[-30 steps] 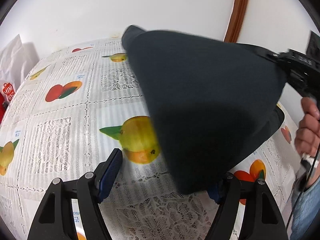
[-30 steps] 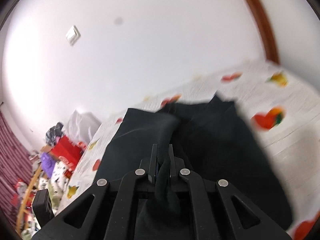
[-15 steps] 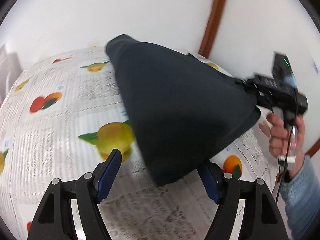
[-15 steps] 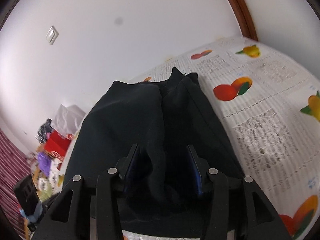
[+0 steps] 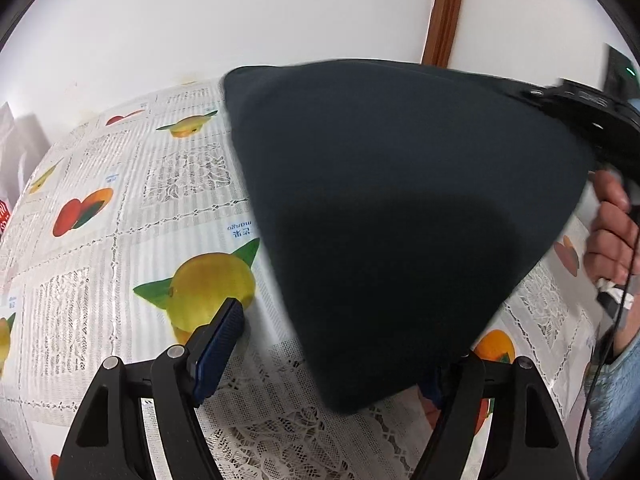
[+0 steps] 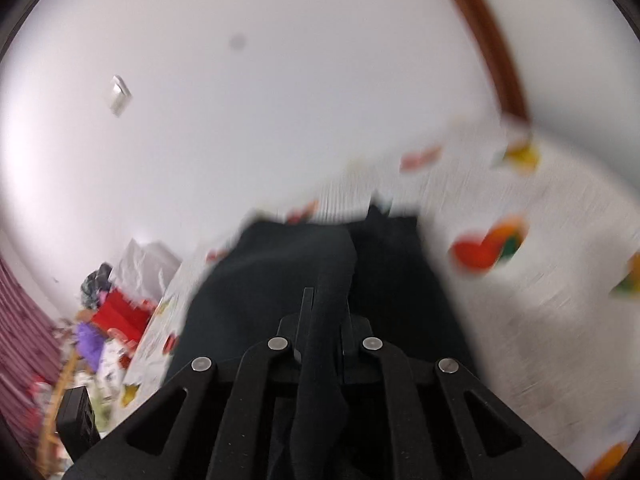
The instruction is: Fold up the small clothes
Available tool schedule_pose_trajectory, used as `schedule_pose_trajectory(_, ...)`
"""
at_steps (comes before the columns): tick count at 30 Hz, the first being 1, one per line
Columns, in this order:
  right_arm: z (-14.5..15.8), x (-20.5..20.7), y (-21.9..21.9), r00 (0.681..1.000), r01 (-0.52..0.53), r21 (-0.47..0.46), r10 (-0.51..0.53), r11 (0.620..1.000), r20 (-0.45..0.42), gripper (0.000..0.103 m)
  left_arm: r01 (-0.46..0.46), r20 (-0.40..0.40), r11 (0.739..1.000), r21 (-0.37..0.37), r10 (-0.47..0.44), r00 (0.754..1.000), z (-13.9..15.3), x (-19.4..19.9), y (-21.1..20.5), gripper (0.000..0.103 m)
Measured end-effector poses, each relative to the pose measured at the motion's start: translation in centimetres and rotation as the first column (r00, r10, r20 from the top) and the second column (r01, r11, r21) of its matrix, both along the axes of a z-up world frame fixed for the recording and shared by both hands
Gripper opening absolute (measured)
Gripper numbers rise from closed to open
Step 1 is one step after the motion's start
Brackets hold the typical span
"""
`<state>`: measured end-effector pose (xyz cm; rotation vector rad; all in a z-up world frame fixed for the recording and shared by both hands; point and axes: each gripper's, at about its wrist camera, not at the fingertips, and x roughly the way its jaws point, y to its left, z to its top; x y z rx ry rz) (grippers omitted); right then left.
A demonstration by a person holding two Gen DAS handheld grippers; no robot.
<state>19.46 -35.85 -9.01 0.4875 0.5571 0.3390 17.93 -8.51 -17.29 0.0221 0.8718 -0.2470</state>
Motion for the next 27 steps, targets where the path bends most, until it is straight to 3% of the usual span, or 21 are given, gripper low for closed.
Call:
schedule_pose_trajectory(3, -0.5, -1.2, -2.5, 0.998, 0.053, -0.034, -0.053, 0.998, -0.018, 0.007, -0.003, -0.001, 1.000, -0.005, 0.003, 1.000, -0.1, 0.3, 0.0, 0.076)
schedule_pose_trajectory(8, -4.8, -0.7, -2.6, 0.983, 0.025, -0.121, -0.047, 0.992, -0.180, 0.010, -0.002, 0.001, 1.000, -0.006, 0.002, 1.000, 0.1, -0.2, 0.2, 0.076)
schedule_pose_trajectory(13, -4.9, -2.3, -3.4, 0.973, 0.050, -0.130, -0.078, 0.990, -0.216, 0.025, -0.003, 0.029, 1.000, -0.016, 0.004, 1.000, 1.2, -2.4, 0.0, 0.072)
schedule_pose_trajectory(15, -4.9, -3.1, -3.3, 0.972, 0.046, -0.125, -0.073, 0.991, -0.222, 0.035, 0.006, 0.074, 1.000, -0.018, -0.004, 0.997, 1.7, -3.1, 0.0, 0.063)
schedule_pose_trajectory(16, -4.8, -3.1, -3.1, 0.971, 0.044, -0.127, -0.072, 0.991, -0.229, 0.034, 0.014, 0.096, 1.000, -0.015, -0.012, 0.995, 1.9, -3.3, 0.0, 0.055)
schedule_pose_trajectory(17, -5.0, -2.9, -2.7, 0.968, 0.040, -0.134, -0.071, 0.990, -0.240, 0.033, 0.022, 0.098, 1.000, -0.014, -0.020, 0.995, 2.1, -3.4, -0.2, 0.036)
schedule_pose_trajectory(18, -5.3, -2.5, -2.1, 0.966, 0.030, -0.140, -0.065, 0.990, -0.251, 0.020, 0.040, 0.088, 0.999, -0.023, -0.038, 0.995, 2.2, -3.3, -0.4, 0.027)
schedule_pose_trajectory(19, -5.6, -2.0, -1.6, 0.966, 0.022, -0.131, -0.054, 0.991, -0.252, 0.014, 0.014, 0.094, 1.000, -0.011, -0.013, 0.996, 2.3, -3.5, -0.5, 0.024)
schedule_pose_trajectory(22, -5.5, -1.3, -0.3, 0.971, 0.024, -0.135, -0.056, 0.990, -0.234, 0.012, -0.028, 0.120, 1.000, 0.000, 0.028, 0.992, 2.5, -4.1, 0.2, 0.018)
schedule_pose_trajectory(27, -5.1, 0.6, 2.7, 0.973, -0.039, -0.078, 0.020, 0.996, -0.229, 0.010, -0.113, 0.112, 0.994, -0.010, 0.113, 0.987, 2.6, -5.4, 3.9, 0.018)
